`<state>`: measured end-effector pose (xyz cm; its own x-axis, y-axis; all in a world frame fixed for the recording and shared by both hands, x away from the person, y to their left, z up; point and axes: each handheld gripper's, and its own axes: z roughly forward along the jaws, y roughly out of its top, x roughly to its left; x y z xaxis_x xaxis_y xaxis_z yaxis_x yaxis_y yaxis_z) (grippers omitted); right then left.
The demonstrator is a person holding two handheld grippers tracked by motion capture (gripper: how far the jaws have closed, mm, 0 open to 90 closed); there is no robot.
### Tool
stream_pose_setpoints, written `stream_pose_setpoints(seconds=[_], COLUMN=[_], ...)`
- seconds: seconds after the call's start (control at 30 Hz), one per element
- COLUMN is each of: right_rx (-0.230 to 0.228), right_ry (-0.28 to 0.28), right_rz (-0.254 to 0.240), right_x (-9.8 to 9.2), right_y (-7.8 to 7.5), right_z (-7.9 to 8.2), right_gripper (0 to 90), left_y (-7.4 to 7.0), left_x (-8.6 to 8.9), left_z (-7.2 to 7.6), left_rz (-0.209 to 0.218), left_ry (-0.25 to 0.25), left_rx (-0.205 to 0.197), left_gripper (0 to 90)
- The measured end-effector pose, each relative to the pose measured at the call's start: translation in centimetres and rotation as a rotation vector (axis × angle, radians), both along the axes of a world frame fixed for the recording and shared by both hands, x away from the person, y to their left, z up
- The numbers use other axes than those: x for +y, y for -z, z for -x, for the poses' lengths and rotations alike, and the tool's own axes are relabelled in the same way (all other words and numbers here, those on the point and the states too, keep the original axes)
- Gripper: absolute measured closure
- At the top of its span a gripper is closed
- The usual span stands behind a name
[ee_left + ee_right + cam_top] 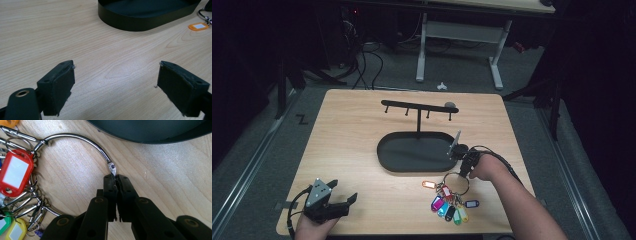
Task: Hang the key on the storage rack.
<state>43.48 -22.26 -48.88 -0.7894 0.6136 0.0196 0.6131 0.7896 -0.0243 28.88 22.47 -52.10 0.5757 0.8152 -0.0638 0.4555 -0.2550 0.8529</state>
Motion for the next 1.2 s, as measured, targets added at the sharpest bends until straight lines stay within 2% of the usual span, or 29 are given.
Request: stream_pose_setpoints(seconds=[0.1,0.17,0.23,0.47,0.5,0.6,0.63,0.73,0.83,0.87,0.9,1.03,1.2], right_rx=[-0.005,-0.019,-0.036,-0.042,-0.050,-0.056,-0.071,-0.085,-0.114,-0.114,-0.128,-0.141,-0.160], right_ry=[0.017,0.009,0.010,0.022,0.031,0.030,0.024,0.031,0.023,0.023,0.014,0.010,0.014], right_rz=[-0.009,-0.015,0.002,-0.037,-0.050,-0.054,-0.050,-0.073,-0.070,-0.070,-0.080,-0.104,-0.107], right_x=[0.0,-0.1,-0.1,-0.4,-0.5,-0.7,-0.7,-0.7,-0.4,-0.4,-0.2,0.0,0.1], right_y=[-0.1,-0.1,-0.1,-1.8,-2.4,-3.1,-4.2,-6.2,-7.8,-7.8,-9.1,-10.8,-12.5], right_z=[0.2,0.3,0.5,1.1,1.4,1.9,2.4,3.2,3.7,3.7,4.0,4.2,4.1], right_gripper=[86.7,86.9,87.0,87.1,87.1,87.1,87.2,87.4,87.5,87.5,87.6,87.6,87.6], left_y=[-0.1,-0.1,0.0,0.0,0.0,0.1,0.1,0.0,0.0,0.0,0.1,0.1,0.1], left_x=[0.0,-0.1,0.0,0.1,0.0,0.0,0.0,0.1,0.0,0.0,0.0,0.0,0.1], left_z=[0.0,0.1,0.1,0.0,0.1,0.1,0.2,0.2,0.2,0.2,0.2,0.2,0.2], left_rz=[-0.003,-0.002,0.000,0.004,-0.001,0.002,0.004,0.006,0.005,0.005,0.005,0.005,0.007], left_ry=[0.004,0.004,0.002,0.001,0.004,0.002,0.001,0.001,0.002,0.002,0.003,0.001,0.001], left_rx=[-0.001,-0.001,-0.001,-0.001,0.000,0.004,0.006,0.002,0.005,0.005,0.007,0.007,0.005], left_gripper=[15.0,15.0,15.0,15.0,15.0,15.0,15.0,15.0,15.0,15.0,15.0,15.0,15.0])
